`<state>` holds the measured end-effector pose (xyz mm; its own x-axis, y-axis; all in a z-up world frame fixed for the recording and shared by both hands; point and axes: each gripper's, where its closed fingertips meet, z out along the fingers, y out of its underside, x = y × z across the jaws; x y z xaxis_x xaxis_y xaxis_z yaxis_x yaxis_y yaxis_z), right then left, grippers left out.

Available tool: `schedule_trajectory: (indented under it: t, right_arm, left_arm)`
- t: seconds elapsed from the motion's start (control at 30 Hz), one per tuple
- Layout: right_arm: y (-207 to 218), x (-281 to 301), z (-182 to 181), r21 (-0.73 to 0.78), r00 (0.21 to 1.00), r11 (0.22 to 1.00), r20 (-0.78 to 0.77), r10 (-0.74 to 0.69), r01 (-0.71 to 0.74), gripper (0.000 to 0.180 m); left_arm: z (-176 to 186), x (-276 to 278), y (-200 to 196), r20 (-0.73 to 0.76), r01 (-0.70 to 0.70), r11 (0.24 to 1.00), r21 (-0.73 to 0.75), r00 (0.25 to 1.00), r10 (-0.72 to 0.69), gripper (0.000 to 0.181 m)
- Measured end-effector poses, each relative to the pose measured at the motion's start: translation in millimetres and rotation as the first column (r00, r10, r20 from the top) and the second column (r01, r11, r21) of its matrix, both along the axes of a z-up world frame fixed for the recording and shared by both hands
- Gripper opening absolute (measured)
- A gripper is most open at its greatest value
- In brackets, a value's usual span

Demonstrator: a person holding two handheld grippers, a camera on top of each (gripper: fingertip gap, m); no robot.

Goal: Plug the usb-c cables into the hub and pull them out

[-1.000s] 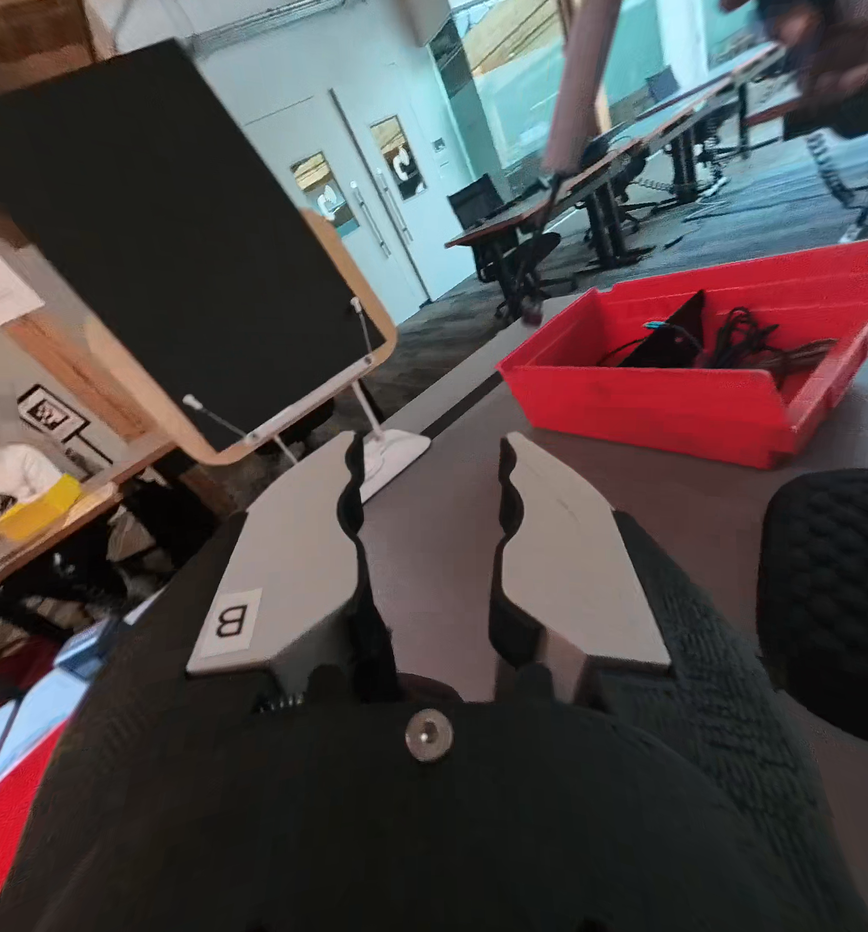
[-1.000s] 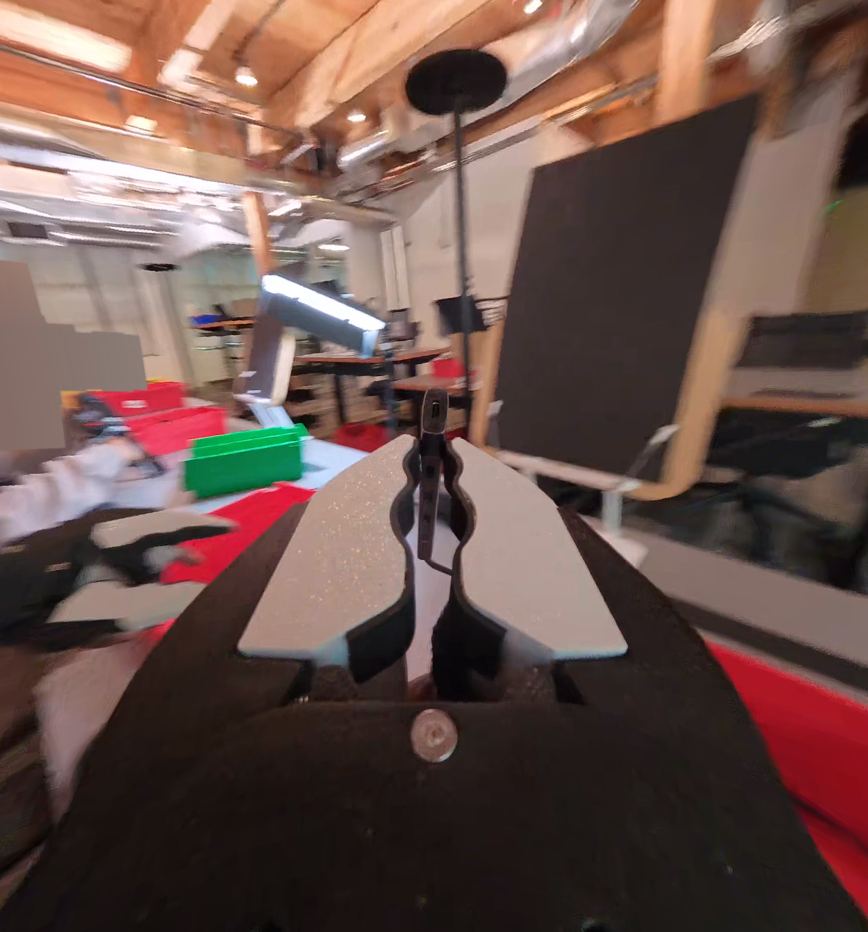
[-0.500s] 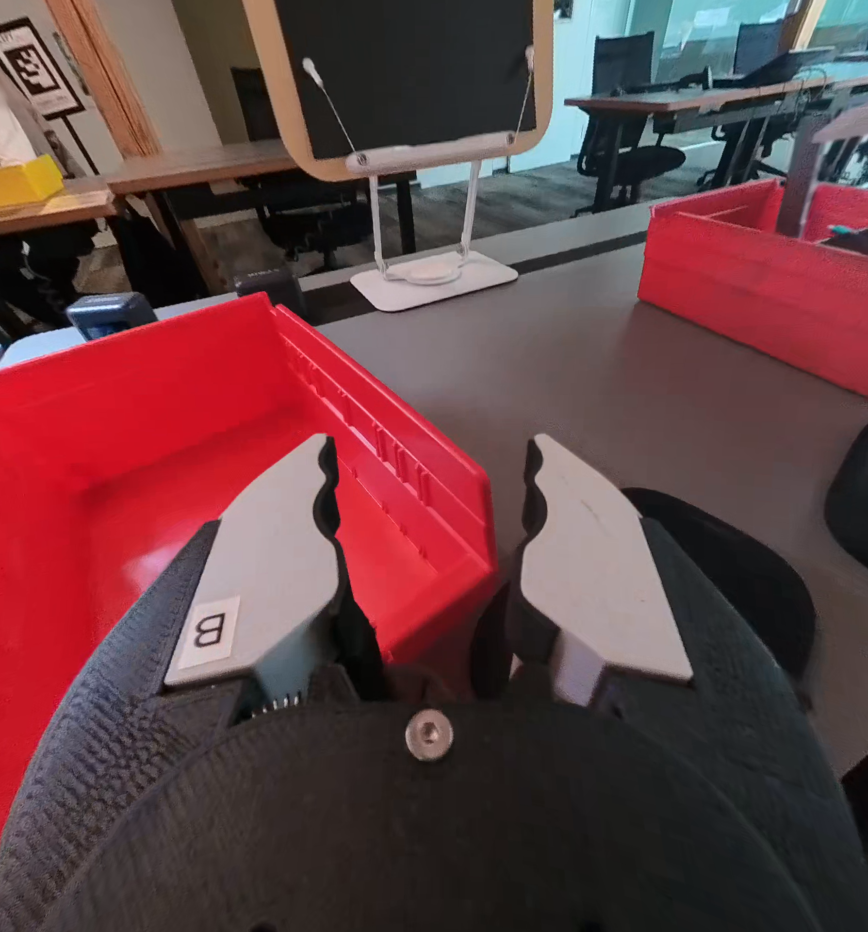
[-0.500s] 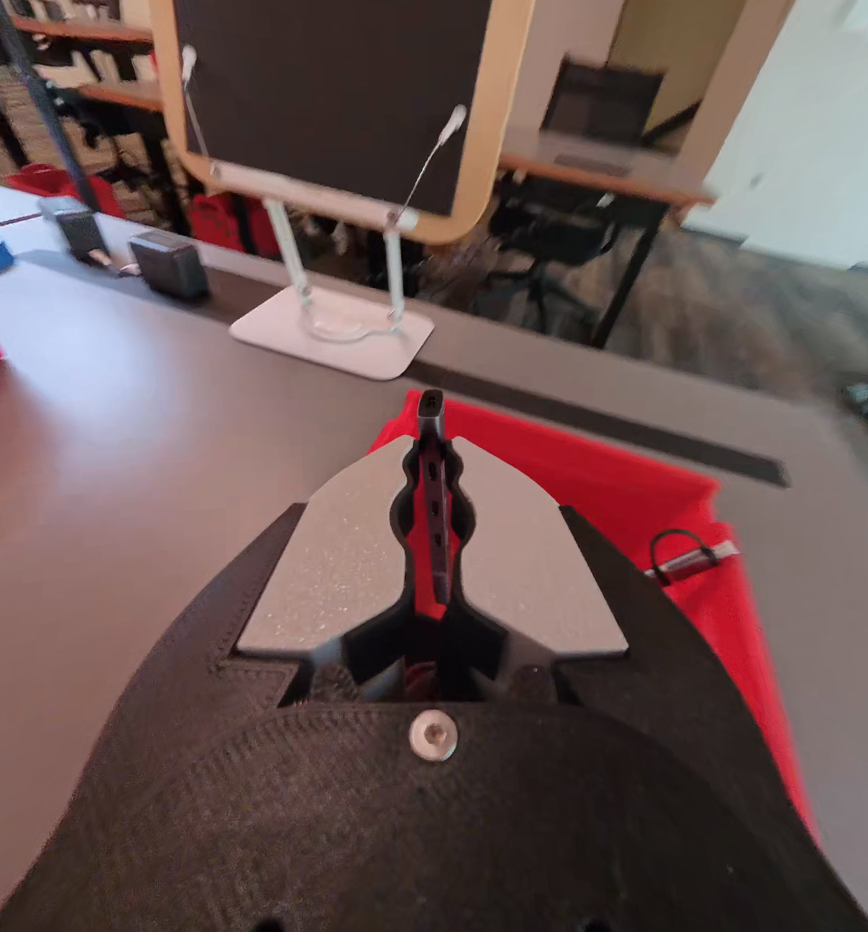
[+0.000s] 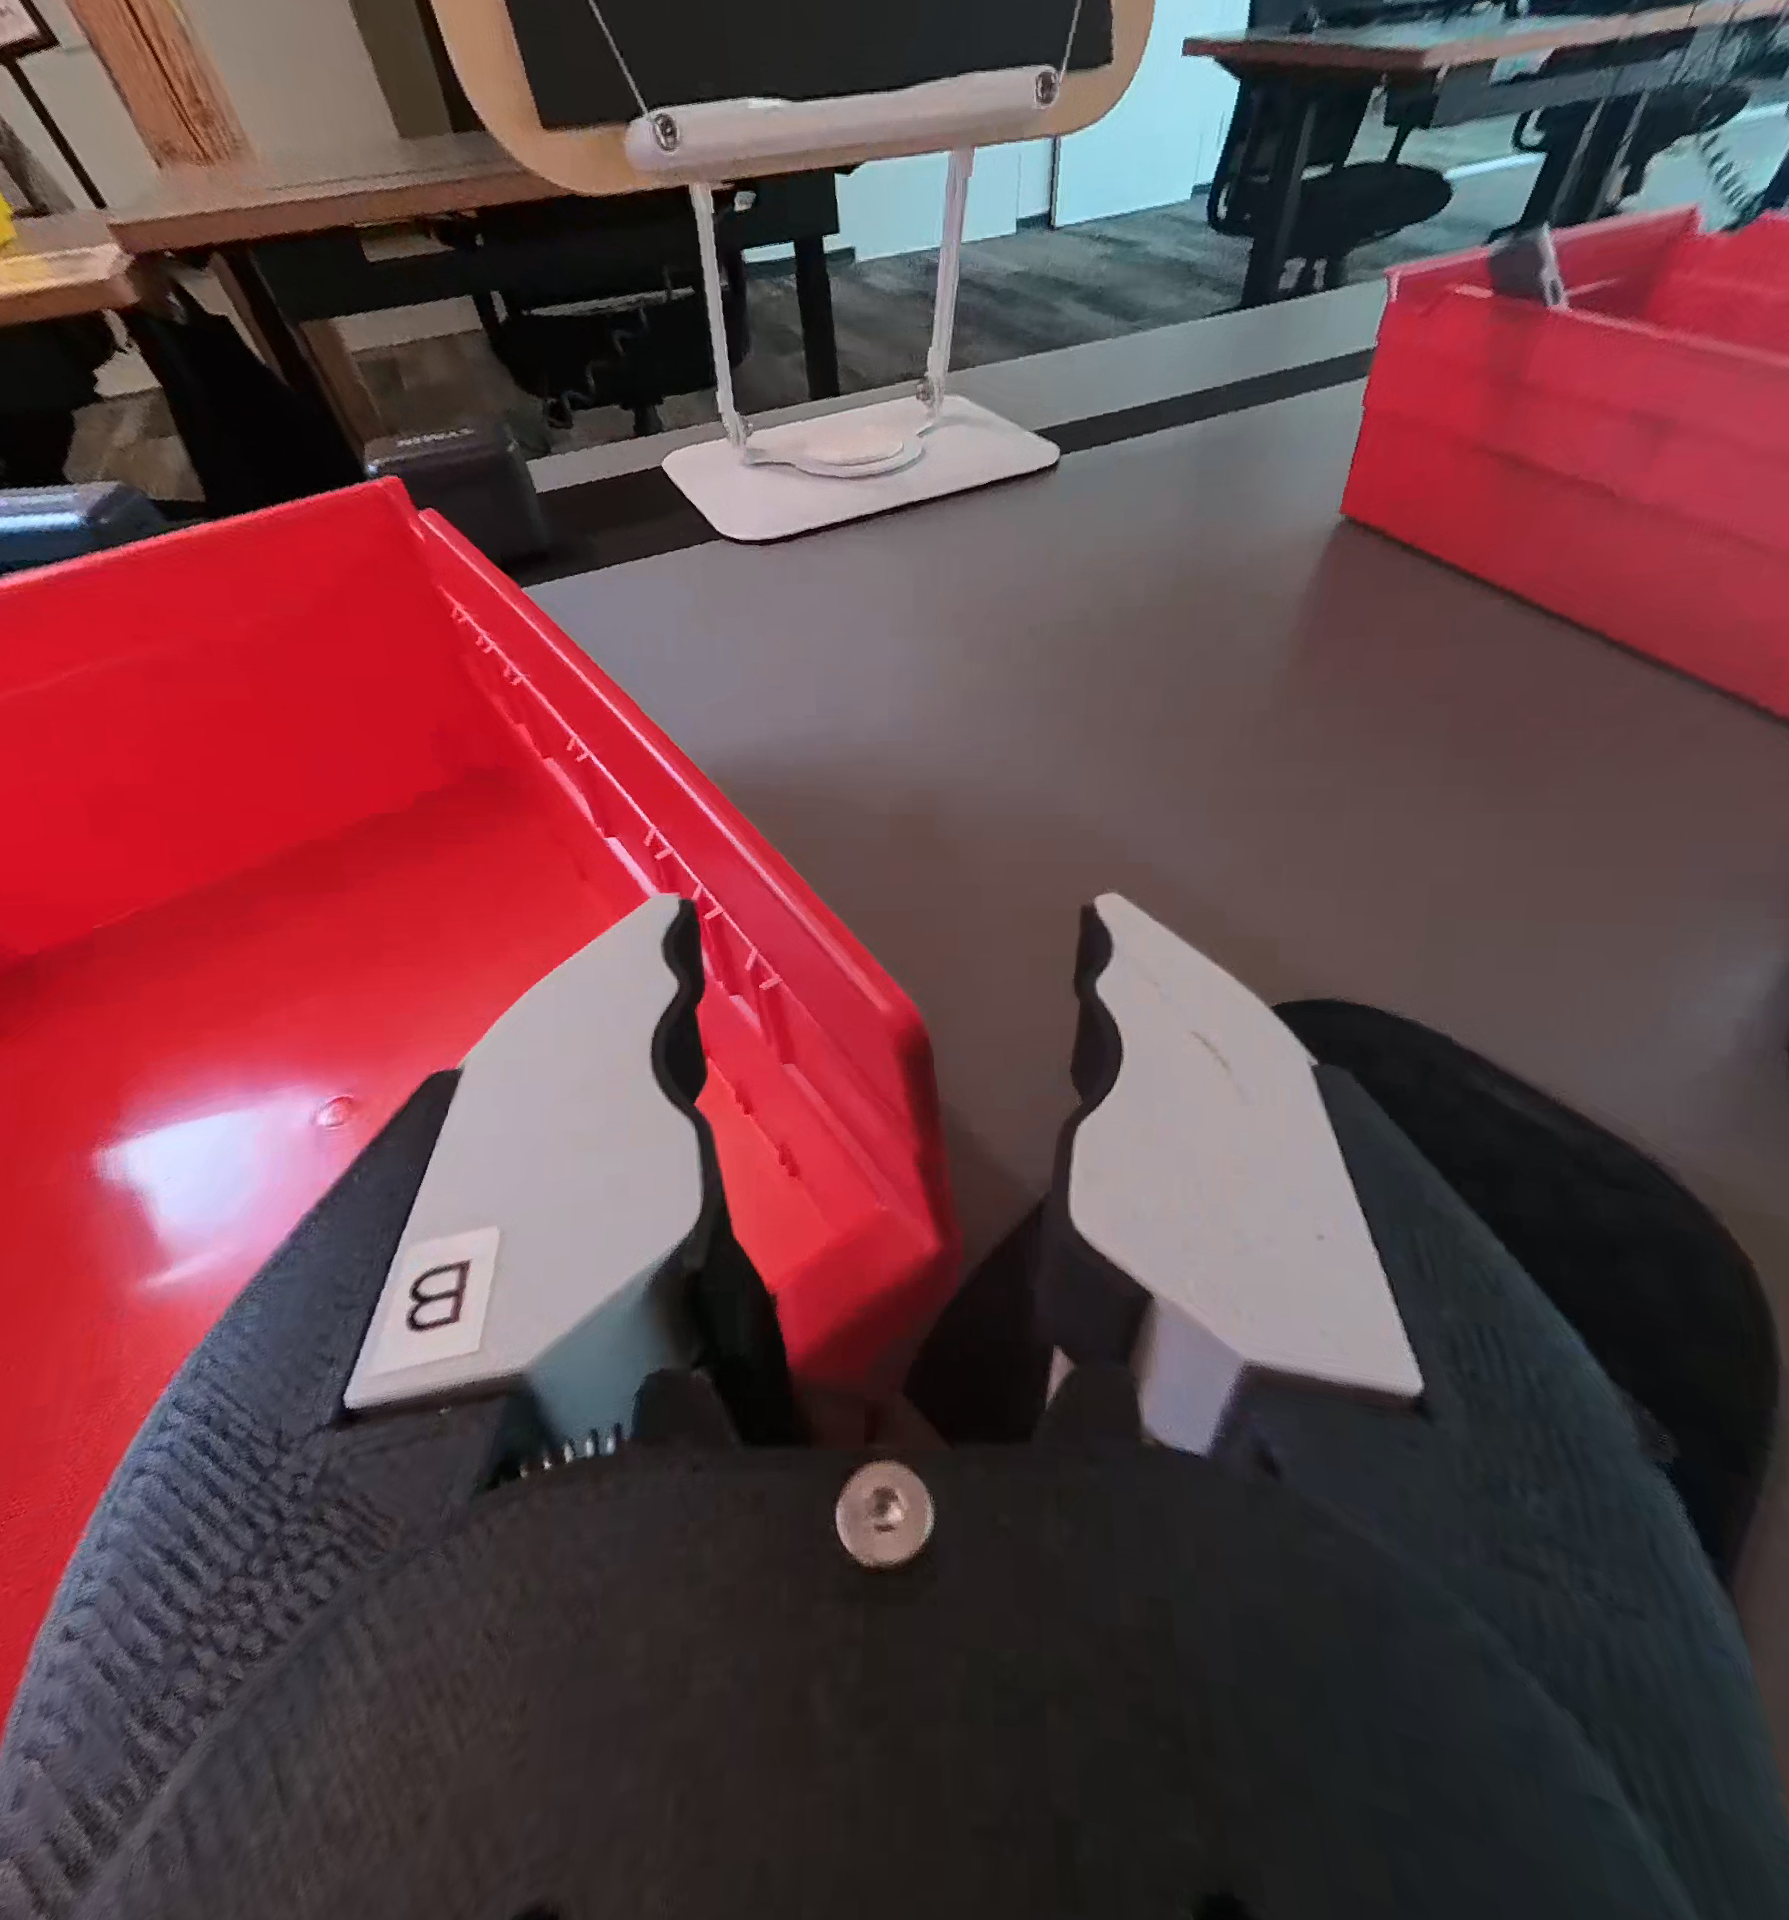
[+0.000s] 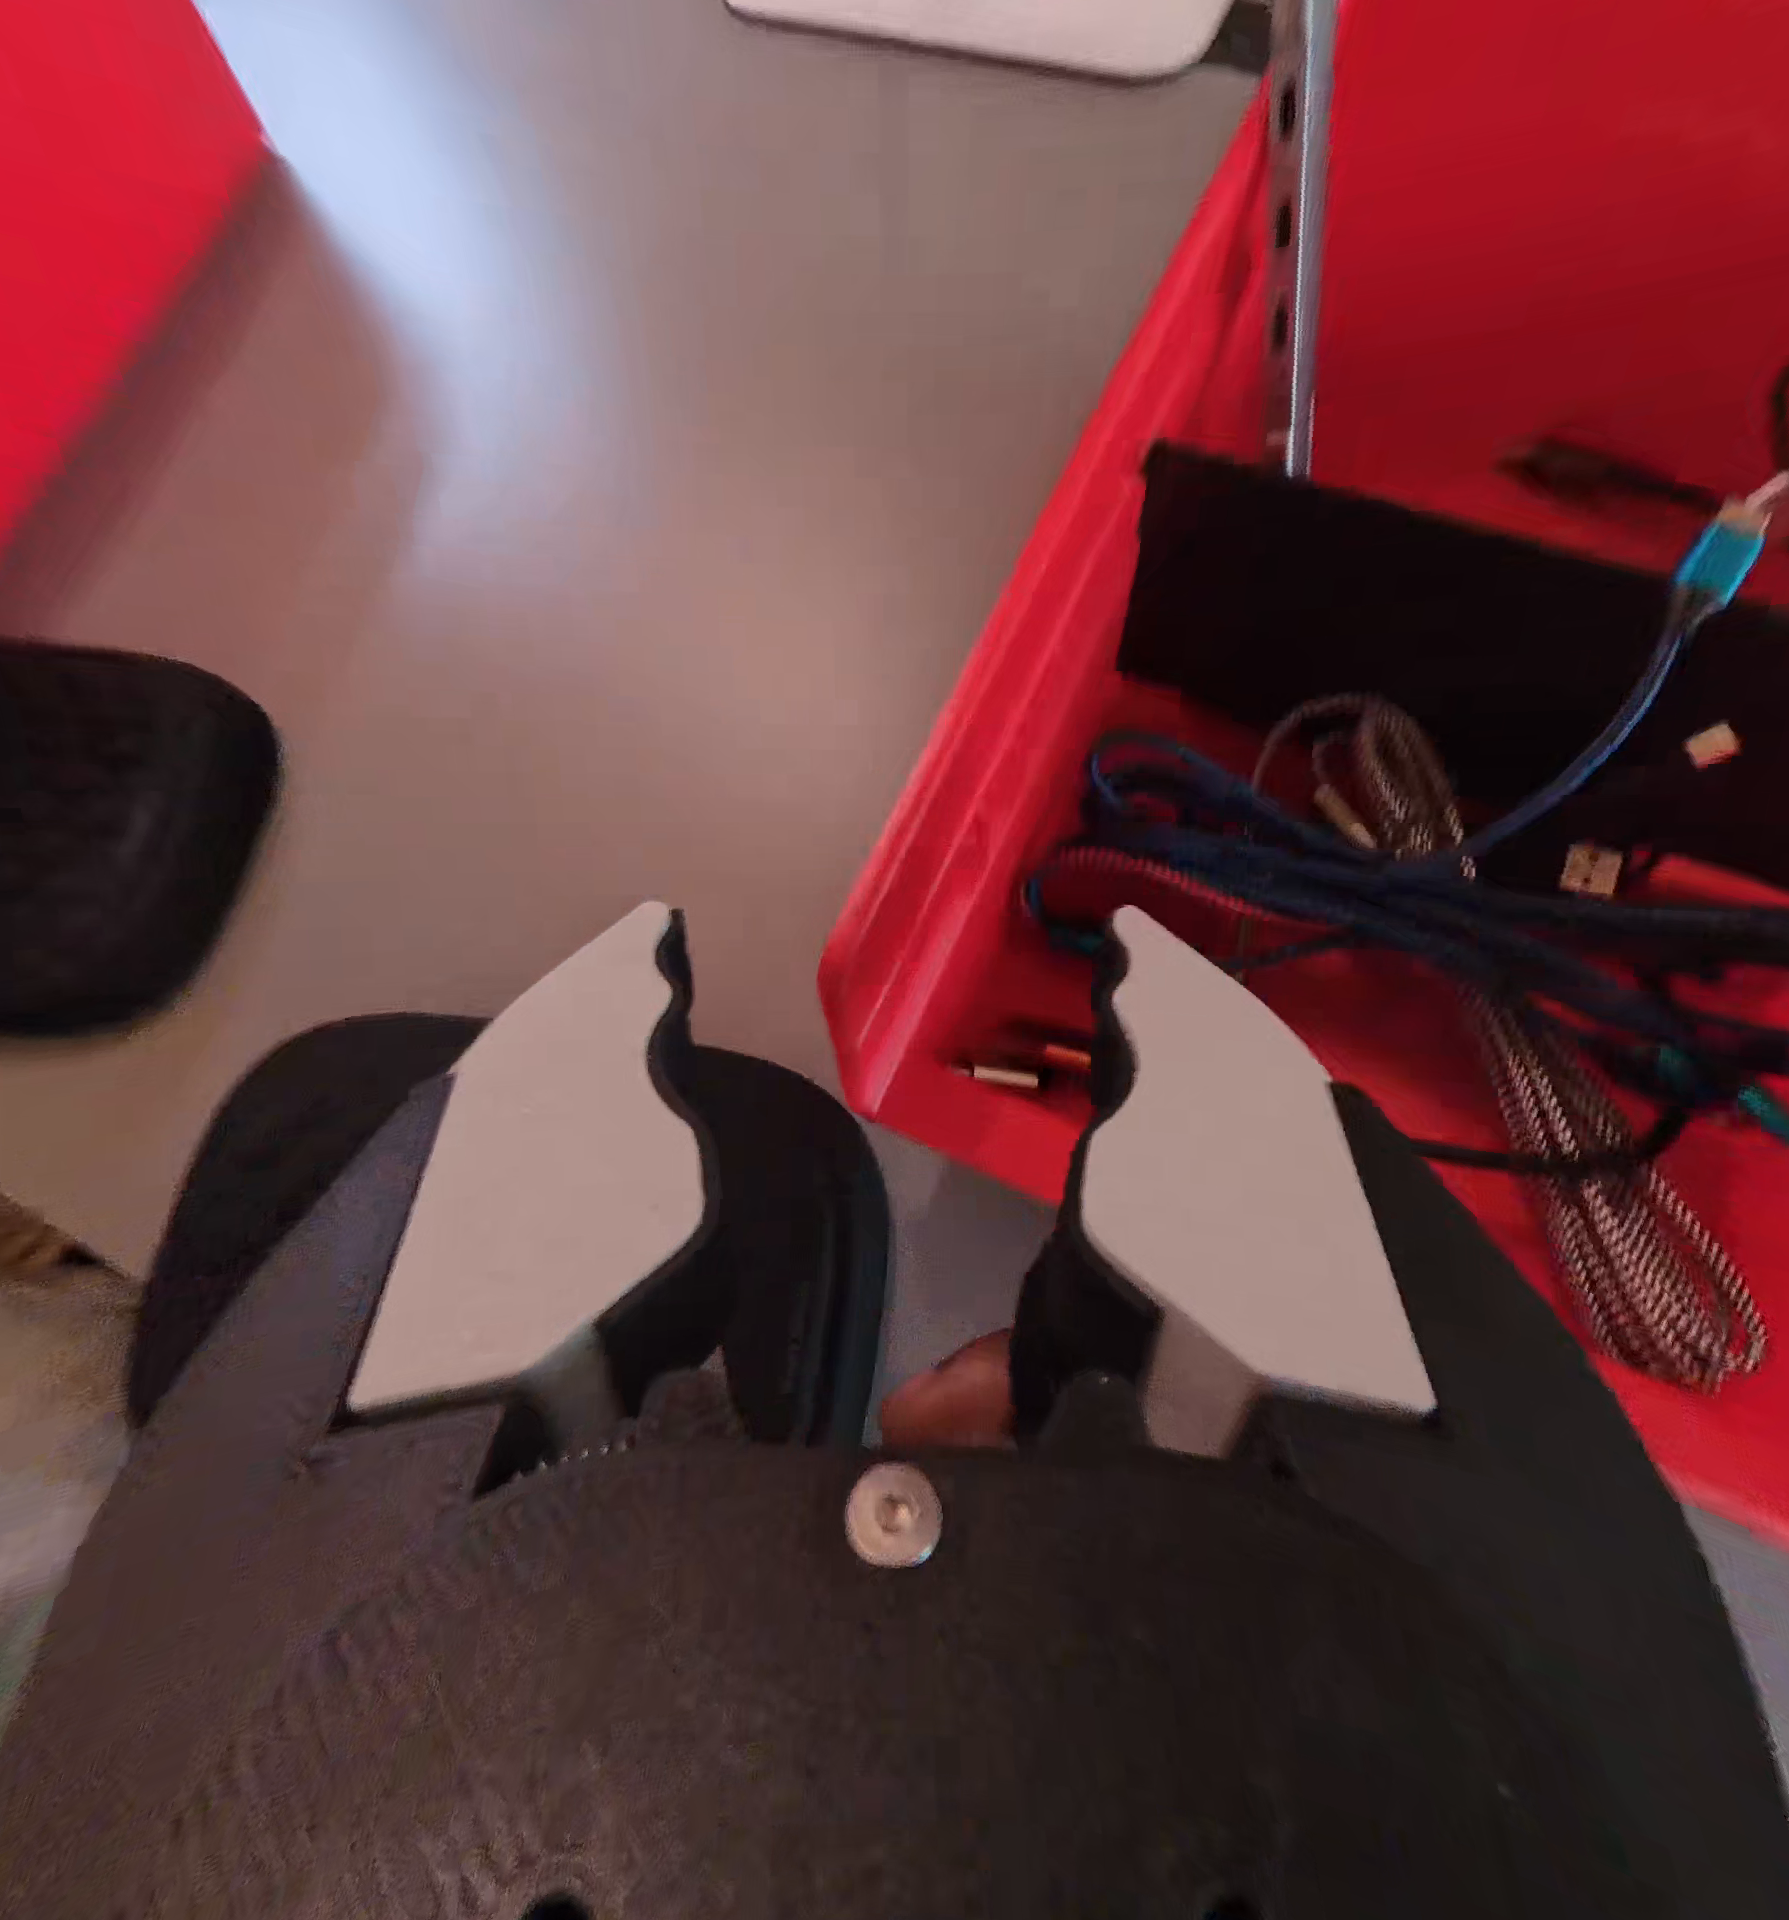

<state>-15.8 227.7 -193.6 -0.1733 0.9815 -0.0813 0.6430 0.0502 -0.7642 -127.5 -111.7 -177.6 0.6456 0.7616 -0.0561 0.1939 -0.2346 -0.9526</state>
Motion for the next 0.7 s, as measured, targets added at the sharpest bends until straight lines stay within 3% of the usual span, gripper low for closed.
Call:
schedule_trajectory:
  t: [0.1, 0.17, 0.2, 0.27, 0.37, 0.47, 0.53, 0.6, 0.7]
  right_arm:
    - [0.0, -5.6, -12.9, 0.066, 0.997, 0.995, -0.024, -0.072, 0.073, 0.053]
    - [0.8, -12.1, -14.4, 0.105, 0.993, 0.988, -0.040, -0.112, 0.116, 0.020]
    - [1.4, -15.6, -14.3, 0.133, 0.991, 0.982, -0.053, -0.127, 0.133, 0.015]
    - [-1.4, -23.4, -14.9, 0.193, 0.990, 0.972, -0.067, -0.126, 0.136, 0.015]
    - [-10.4, -37.9, -15.1, 0.262, 0.992, 0.957, -0.068, -0.109, 0.123, 0.016]
    - [-24.3, -54.4, -14.8, 0.277, 0.994, 0.955, -0.060, -0.097, 0.110, 0.018]
    - [-36.0, -65.3, -14.9, 0.291, 0.995, 0.952, -0.056, -0.083, 0.095, 0.020]
    - [-50.9, -76.0, -15.0, 0.301, 0.997, 0.951, -0.052, -0.060, 0.073, 0.021]
    - [-83.3, -92.5, -15.1, 0.286, 0.998, 0.958, -0.056, 0.003, 0.013, 0.023]
  left_arm:
    - [-6.0, 0.8, 5.8, 0.064, 0.024, 0.999, 0.026, 0.998, -0.026, 0.081]
    - [-12.5, 1.0, 4.8, 0.084, 0.016, 1.000, 0.000, 0.996, -0.016, 0.081]
    - [-14.8, -1.0, 1.2, 0.079, -0.012, 1.000, -0.015, 0.997, 0.013, 0.073]
    - [-16.6, -6.2, -8.2, 0.048, -0.084, 0.996, -0.032, 0.995, 0.086, 0.038]
    - [-16.0, -10.2, -11.6, 0.030, -0.166, 0.986, -0.026, 0.985, 0.167, 0.029]
    - [-7.5, -21.5, -37.4, -0.160, -0.383, 0.910, -0.157, 0.919, 0.359, 0.008]
    - [-12.6, -24.4, -51.5, -0.164, -0.426, 0.892, -0.150, 0.900, 0.403, 0.004]
    - [-11.2, -23.6, -58.3, -0.084, -0.403, 0.915, -0.001, 0.912, 0.402, 0.002]
    - [-10.5, -24.3, -78.4, -0.106, -0.449, 0.894, -0.010, 0.889, 0.445, 0.004]
